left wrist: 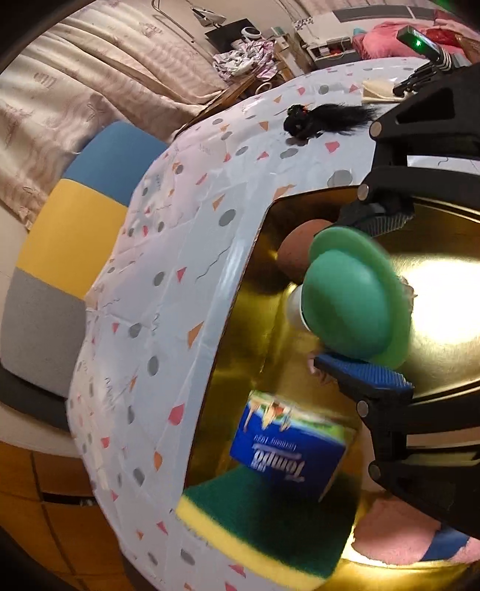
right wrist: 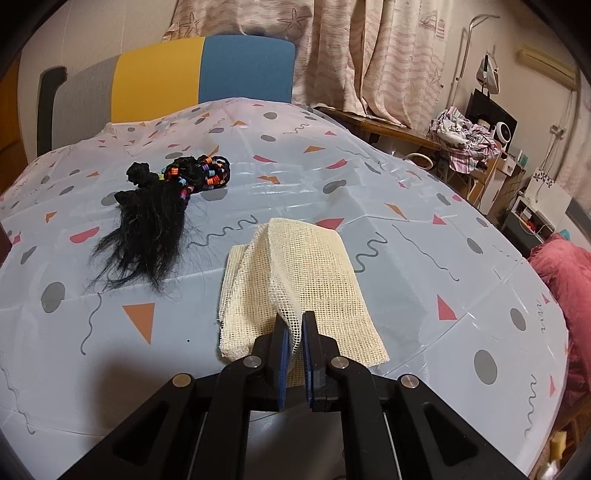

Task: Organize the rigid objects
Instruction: 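Carry the green bottle over the gold tray with the left tool, then release the green bottle in the tray with the left tool while the right tool carries the cloth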

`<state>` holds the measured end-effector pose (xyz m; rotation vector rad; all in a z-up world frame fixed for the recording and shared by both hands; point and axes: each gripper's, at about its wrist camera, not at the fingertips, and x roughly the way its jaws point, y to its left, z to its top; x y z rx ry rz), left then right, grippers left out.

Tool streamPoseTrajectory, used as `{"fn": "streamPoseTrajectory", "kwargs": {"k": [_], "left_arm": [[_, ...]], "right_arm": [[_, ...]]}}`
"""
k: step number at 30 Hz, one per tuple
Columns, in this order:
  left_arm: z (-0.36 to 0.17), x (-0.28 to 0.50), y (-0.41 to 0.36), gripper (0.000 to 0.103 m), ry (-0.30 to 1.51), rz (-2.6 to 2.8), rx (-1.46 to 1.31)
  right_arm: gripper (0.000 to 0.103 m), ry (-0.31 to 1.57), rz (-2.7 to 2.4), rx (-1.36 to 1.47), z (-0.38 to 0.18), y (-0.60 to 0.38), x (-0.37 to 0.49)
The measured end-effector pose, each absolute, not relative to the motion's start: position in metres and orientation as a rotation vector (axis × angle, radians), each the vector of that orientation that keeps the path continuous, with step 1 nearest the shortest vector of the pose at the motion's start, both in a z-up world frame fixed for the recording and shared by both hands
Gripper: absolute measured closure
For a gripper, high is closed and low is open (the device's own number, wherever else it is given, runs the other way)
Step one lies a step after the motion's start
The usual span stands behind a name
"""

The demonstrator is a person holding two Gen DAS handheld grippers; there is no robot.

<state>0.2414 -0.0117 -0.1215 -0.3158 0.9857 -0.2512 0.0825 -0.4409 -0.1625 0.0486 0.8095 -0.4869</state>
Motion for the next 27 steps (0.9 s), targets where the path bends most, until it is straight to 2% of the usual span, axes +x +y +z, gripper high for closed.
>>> {"fn": "streamPoseTrajectory", "kwargs": {"k": [13,14,16,18,27], "left_arm": [[-0.12,0.187,-0.002,0.042,1.011,-0.26,-0.316],[-0.117,0.182,-0.001,0.041,0.999,-0.257,-0.302],[-0.11,0.17,0.003,0.031,0.967,-0.242,-0.262],[-0.104,0.161,0.009,0.028,0.935,-0.224,-0.235],[-0.09,0.13,0.034,0.028,0.859,-0.227,-0.234]], "right_arm": [[0.096,0.811,-0.491,0.041,-0.163,-0.439,0.083],[0.096,0.812,-0.491,0.038,-0.163,-0.439,0.083],[0.096,0.817,-0.484,0.033,-0.162,-0.438,0.083],[0.096,0.824,-0.472,0.031,-0.161,-0.437,0.084],[0.096,0.842,-0.351,0.119,-0.147,-0.414,0.073]]}}
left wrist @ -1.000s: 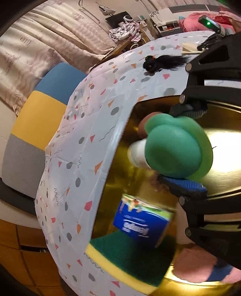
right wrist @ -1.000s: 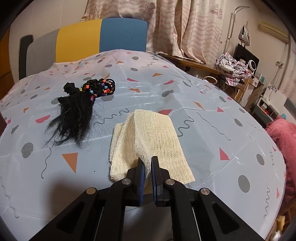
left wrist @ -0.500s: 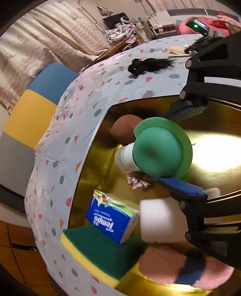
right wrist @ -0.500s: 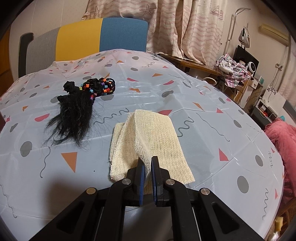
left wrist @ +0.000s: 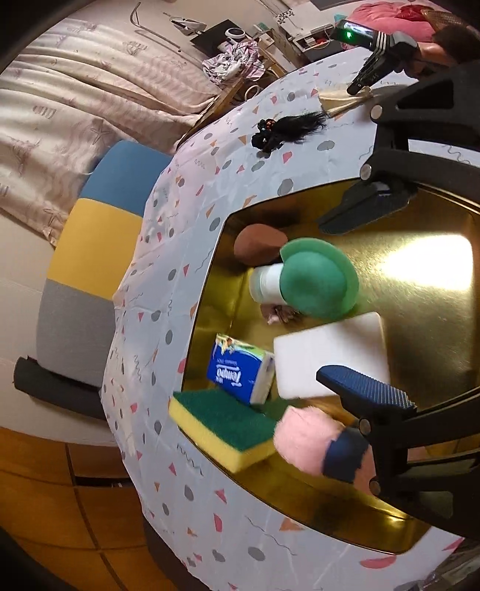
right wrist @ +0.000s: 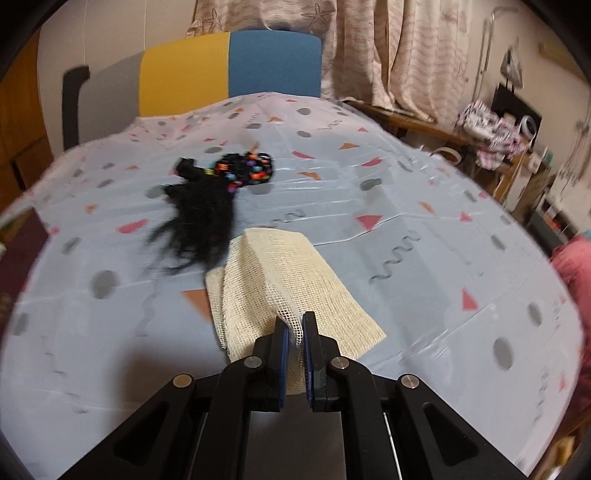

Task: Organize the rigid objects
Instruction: 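Release the green bottle in the tray with the left tool while the right tool carries the cloth, then lower the beige mesh cloth into the tray and open the right tool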

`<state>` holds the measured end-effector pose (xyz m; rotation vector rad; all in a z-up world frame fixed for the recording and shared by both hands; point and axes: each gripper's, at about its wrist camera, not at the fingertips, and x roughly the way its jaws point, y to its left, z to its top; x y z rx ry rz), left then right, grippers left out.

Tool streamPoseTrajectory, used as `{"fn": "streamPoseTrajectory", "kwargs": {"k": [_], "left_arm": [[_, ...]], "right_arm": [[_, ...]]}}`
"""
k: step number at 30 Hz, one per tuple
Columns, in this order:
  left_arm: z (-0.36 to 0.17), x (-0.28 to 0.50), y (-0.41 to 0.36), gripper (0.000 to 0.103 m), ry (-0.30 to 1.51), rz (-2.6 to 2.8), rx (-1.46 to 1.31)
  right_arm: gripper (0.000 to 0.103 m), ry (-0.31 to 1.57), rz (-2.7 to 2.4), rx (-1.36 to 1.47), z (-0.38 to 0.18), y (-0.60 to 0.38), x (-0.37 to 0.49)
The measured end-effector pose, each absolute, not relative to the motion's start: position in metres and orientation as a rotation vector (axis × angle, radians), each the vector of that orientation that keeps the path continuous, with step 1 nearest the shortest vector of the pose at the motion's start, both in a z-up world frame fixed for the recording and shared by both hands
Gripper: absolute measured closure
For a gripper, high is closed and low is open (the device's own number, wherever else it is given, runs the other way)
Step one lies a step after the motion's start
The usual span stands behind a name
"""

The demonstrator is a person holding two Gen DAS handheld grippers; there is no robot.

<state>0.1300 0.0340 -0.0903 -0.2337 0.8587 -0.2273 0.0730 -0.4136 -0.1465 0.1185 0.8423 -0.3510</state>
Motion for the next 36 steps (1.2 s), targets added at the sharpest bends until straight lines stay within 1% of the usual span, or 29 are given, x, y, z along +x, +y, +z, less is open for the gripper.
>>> {"fn": "streamPoseTrajectory", "kwargs": {"k": [10,22,26,30,35,36], "left_arm": [[-0.098,0.106,0.035,0.028,0.854,-0.298,-0.264],[-0.094,0.092,0.062,0.028,0.815,-0.258,-0.302],[-0.094,0.089,0.076,0.028,0.806,-0.233,-0.328],[-0.095,0.085,0.09,0.028,0.801,-0.208,-0.342],[-0.097,0.08,0.107,0.028,0.797,-0.176,-0.369],[-0.098,0.08,0.11,0.028,0.799,-0.171,-0.372]], "right_arm": [[0.096,0.788,-0.162,0.279,-0.107,-0.359,0.059],[0.096,0.675,0.141,0.319,-0.037,-0.25,0.066],[0.096,0.692,0.221,0.343,-0.036,-0.211,0.082],[0.096,0.751,0.234,0.353,-0.049,-0.176,0.103],[0.096,0.783,0.201,0.297,-0.065,-0.143,0.121],[0.094,0.789,0.19,0.276,-0.069,-0.138,0.124]]}}
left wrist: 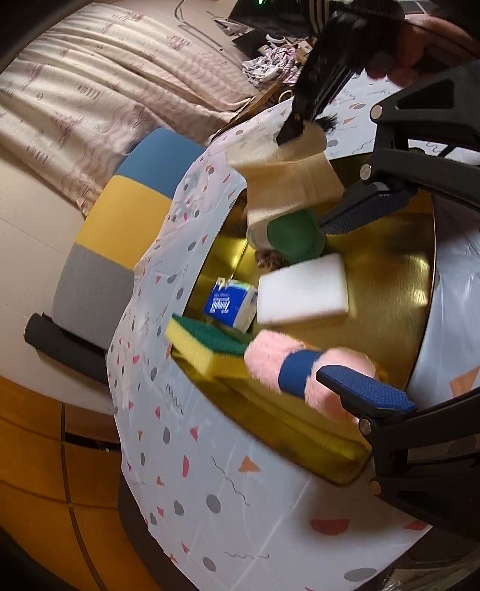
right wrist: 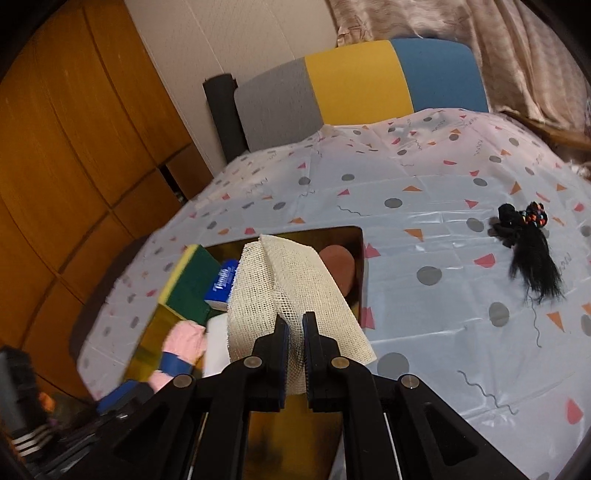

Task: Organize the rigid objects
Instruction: 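Lower the beige mesh cloth into the tray and open the right tool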

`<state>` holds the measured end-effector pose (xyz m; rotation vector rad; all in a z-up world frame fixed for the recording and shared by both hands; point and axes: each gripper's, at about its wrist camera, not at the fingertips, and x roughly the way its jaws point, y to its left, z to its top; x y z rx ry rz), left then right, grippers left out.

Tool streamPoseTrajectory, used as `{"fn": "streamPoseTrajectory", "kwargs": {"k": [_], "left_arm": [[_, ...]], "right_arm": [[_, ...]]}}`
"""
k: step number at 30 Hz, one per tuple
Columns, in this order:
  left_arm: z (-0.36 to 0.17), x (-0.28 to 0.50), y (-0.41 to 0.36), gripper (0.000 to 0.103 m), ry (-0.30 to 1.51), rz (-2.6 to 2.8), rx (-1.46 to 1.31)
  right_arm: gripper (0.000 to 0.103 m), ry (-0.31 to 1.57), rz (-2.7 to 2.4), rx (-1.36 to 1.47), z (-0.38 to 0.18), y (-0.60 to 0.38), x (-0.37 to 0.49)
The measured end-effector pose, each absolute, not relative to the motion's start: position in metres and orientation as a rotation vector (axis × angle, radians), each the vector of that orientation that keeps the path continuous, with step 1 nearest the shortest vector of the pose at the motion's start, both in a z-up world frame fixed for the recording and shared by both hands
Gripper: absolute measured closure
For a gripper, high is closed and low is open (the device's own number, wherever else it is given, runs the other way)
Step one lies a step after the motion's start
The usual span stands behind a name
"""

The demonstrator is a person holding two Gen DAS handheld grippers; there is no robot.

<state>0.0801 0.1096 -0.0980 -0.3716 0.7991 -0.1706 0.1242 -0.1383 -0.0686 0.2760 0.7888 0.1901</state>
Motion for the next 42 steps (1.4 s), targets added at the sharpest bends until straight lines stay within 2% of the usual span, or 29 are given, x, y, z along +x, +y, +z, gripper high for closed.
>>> {"fn": "streamPoseTrajectory", "kwargs": {"k": [3,4,5,6,8,15,22,27,34,42], "left_arm": [[-0.099,0.079,0.113,0.028,0.799,-0.164,-0.383],[-0.1,0.08,0.113,0.028,0.802,-0.164,-0.38],[-0.099,0.08,0.113,0.028,0.803,-0.165,-0.378],[-0.099,0.079,0.112,0.028,0.801,-0.168,-0.377],[-0.098,0.079,0.111,0.028,0.797,-0.171,-0.376],[-0.097,0.079,0.106,0.028,0.79,-0.185,-0.386],[-0.091,0.076,0.11,0.028,0.773,-0.167,-0.379],[-0.09,0.074,0.123,0.028,0.764,-0.128,-0.406],[-0.089,0.076,0.119,0.028,0.76,-0.14,-0.402],[-0.086,0.076,0.103,0.028,0.766,-0.181,-0.378]], "right_arm": [[0.092,0.831,0.149,0.222,-0.082,-0.128,0.135],[0.087,0.851,0.125,0.202,-0.086,-0.127,0.138],[0.071,0.857,0.111,0.192,-0.087,-0.127,0.138],[0.047,0.848,0.098,0.187,-0.085,-0.128,0.136],[0.031,0.793,0.082,0.182,-0.078,-0.131,0.126],[0.031,0.726,0.174,0.212,-0.06,-0.134,0.114],[0.028,0.947,0.267,0.357,-0.107,-0.115,0.154],[0.024,0.965,0.311,0.403,-0.109,-0.11,0.159],[0.02,0.791,0.255,0.321,-0.067,-0.136,0.123],[0.019,0.738,0.149,0.372,-0.061,-0.178,0.109]]}}
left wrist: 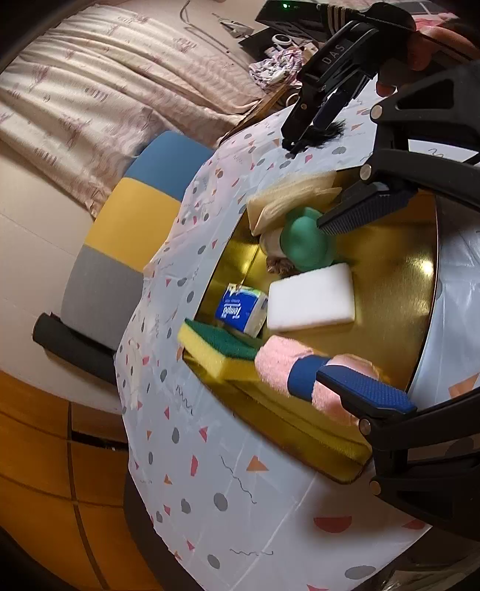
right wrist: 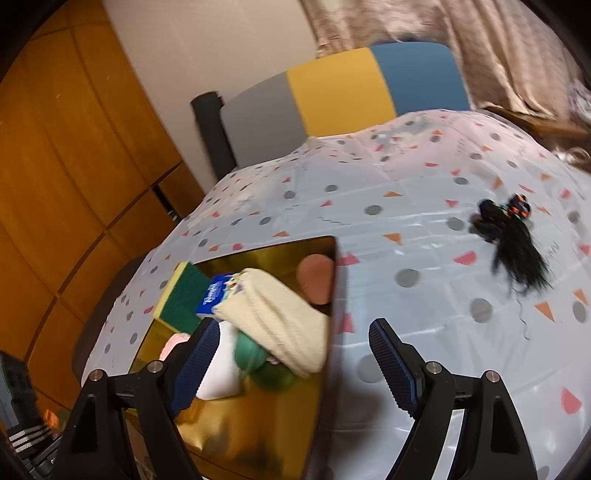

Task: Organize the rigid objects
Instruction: 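Lower the beige mesh cloth into the tray and open the right tool, then move the right tool to the black beaded hair piece and grasp its beaded end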

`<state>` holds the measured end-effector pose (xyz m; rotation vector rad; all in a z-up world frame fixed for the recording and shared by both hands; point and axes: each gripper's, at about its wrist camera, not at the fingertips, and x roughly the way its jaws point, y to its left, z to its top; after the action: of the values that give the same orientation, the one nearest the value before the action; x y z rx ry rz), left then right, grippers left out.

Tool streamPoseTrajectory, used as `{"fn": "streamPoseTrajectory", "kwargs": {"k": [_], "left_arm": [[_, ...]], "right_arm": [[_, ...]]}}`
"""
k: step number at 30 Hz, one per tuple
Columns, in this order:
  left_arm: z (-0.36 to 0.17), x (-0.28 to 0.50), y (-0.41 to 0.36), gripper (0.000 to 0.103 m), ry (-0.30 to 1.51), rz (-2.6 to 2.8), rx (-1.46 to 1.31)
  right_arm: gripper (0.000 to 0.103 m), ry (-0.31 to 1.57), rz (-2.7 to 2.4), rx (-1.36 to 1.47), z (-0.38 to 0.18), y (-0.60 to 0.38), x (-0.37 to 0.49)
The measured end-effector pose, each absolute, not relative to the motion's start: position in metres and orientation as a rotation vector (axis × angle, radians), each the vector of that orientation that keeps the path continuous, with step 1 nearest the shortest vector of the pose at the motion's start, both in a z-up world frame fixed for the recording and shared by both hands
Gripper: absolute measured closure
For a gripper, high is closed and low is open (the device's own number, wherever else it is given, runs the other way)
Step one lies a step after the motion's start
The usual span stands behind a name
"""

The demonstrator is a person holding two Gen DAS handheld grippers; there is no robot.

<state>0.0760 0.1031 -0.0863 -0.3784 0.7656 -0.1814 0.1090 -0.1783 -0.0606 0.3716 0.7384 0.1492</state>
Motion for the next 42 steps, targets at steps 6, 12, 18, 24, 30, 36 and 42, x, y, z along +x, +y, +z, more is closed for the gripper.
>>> {"fn": "streamPoseTrajectory", "kwargs": {"k": [6,12,18,24,30,36,42], "left_arm": [[-0.084,0.076,0.082,0.028,0.775,-0.277,-0.368],[-0.079,0.075,0.049,0.028,0.778,-0.361,-0.317],[-0.073,0.077,0.014,0.028,0.787,-0.422,-0.267],[-0.067,0.084,-0.02,0.028,0.811,-0.469,-0.225],[-0.056,0.091,-0.053,0.028,0.801,-0.508,-0.186],[-0.051,0.091,-0.069,0.028,0.8,-0.513,-0.149],[-0.053,0.095,-0.068,0.028,0.819,-0.487,-0.135]], "right_arm": [[0.019,0.759,0.084,0.363,-0.075,-0.202,0.097],[0.019,0.781,0.003,0.352,-0.098,-0.239,0.083],[0.019,0.796,-0.095,0.393,-0.118,-0.289,0.078],[0.019,0.789,-0.19,0.427,-0.129,-0.341,0.081],[0.02,0.795,-0.214,0.451,-0.133,-0.385,0.105],[0.021,0.776,-0.266,0.505,-0.119,-0.432,0.168],[0.026,0.805,-0.318,0.597,-0.127,-0.46,0.234]]}}
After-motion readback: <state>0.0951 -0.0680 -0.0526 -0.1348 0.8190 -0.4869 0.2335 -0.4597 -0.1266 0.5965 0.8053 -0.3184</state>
